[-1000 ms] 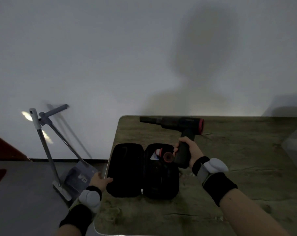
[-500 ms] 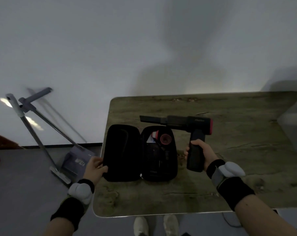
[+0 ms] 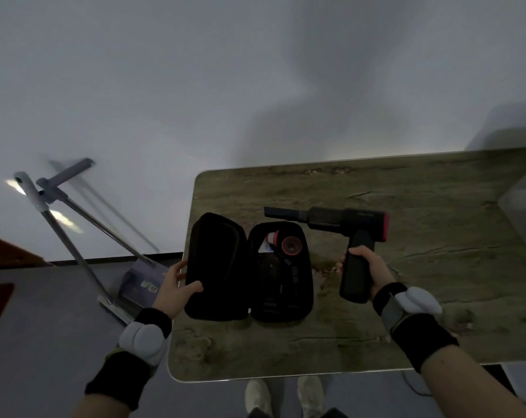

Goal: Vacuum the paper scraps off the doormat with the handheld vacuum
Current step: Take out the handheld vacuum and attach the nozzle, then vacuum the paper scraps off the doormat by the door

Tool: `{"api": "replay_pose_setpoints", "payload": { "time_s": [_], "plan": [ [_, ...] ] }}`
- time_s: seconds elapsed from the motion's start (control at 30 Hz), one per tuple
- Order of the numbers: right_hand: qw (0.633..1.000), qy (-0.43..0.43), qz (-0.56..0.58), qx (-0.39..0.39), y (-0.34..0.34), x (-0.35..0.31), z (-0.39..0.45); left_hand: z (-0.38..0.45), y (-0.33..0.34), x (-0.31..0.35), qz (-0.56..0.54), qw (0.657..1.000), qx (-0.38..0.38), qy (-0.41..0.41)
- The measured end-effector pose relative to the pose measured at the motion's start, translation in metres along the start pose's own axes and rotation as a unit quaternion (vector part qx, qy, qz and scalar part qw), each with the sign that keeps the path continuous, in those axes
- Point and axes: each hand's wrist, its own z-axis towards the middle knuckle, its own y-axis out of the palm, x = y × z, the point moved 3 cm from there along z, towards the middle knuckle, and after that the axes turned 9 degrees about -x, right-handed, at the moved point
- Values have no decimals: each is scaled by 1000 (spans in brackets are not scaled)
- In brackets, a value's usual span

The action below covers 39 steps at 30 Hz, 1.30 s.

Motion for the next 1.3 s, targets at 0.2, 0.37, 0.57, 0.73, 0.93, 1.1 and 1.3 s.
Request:
{"api": "replay_pose_setpoints", "payload": {
  "time_s": [0.2,0.37,0.57,0.73,0.93,1.1,1.3],
  "plan": [
    [999,-4,-30,-10,10,-12,-3,9,8,-12,30,999,5,-21],
    [998,2,18,-63,26,-19,5,14,10,-24,158,976,-60,-140],
    [967,69,-59,-237,109,-6,35,-39,-29,-12,151,982,-7,-110],
    [918,63,-234,-314,214,32,46,-97,-54,-18,74,994,72,-25],
    [849,-44,-406,-336,325,81,34,-141,-113,-54,7,990,141,-25],
    [832,-63,-415,-363,404,140,20,-171,-183,-87,-44,983,172,-34],
    [870,31,-364,-330,539,274,11,-243,-334,-147,-120,958,254,-53]
  ]
}}
